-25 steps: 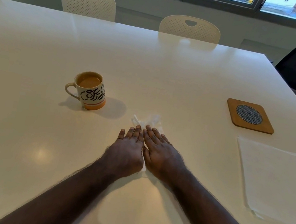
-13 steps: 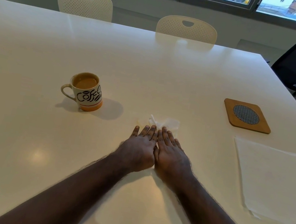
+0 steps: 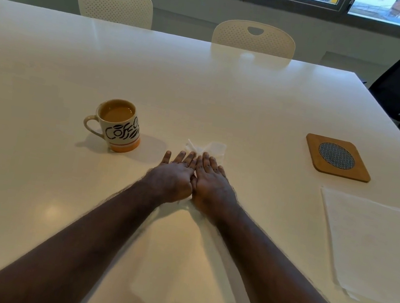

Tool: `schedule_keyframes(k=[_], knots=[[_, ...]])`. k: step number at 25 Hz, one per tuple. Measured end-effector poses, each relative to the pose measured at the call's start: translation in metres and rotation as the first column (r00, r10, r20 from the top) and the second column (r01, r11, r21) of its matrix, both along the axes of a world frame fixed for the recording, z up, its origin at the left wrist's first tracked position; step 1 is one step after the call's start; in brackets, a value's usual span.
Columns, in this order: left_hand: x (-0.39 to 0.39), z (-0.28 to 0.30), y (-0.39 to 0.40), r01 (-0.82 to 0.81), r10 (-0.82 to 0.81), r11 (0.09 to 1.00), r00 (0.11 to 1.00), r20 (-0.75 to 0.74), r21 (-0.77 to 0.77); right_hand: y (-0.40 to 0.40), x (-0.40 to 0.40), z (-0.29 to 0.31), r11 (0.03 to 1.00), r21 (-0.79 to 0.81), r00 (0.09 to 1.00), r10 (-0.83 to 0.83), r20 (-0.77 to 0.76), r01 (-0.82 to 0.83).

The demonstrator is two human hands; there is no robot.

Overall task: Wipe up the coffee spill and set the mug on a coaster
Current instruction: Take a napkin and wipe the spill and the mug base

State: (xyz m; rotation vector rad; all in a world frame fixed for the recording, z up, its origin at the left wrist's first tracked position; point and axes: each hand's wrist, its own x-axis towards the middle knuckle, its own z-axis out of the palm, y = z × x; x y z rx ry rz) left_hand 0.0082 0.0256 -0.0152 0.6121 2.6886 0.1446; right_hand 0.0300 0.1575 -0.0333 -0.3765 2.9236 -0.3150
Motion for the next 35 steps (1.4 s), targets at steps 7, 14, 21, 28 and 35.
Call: schedule_keyframes(k=[7, 14, 21, 28, 35], knots=[[0.019, -0.002, -0.025, -0.088, 0.088, 0.996, 0.996, -0.003, -0.030, -0.024, 0.008, -0.001, 0.994, -0.017, 0.994, 0.104, -0.026, -0.104], [0.065, -0.001, -0.024, -0.107, 0.105, 0.993, 0.994, -0.030, -0.058, -0.019, 0.042, -0.007, 0.978, 0.008, 0.976, 0.208, -0.065, -0.208], [0.098, 0.002, 0.000, -0.026, 0.023, 0.998, 0.999, -0.041, -0.053, 0.005, 0.084, -0.003, 0.982, 0.056, 0.982, 0.182, -0.049, -0.179], [0.096, 0.004, 0.042, 0.123, -0.123, 0.992, 0.992, -0.025, 0.001, 0.042, 0.107, 0.006, 0.999, 0.044, 0.998, 0.004, -0.056, -0.001], [0.063, 0.005, 0.058, 0.153, -0.154, 0.988, 0.988, 0.009, 0.012, 0.051, 0.084, -0.001, 0.994, 0.006, 0.993, -0.113, -0.037, 0.113]])
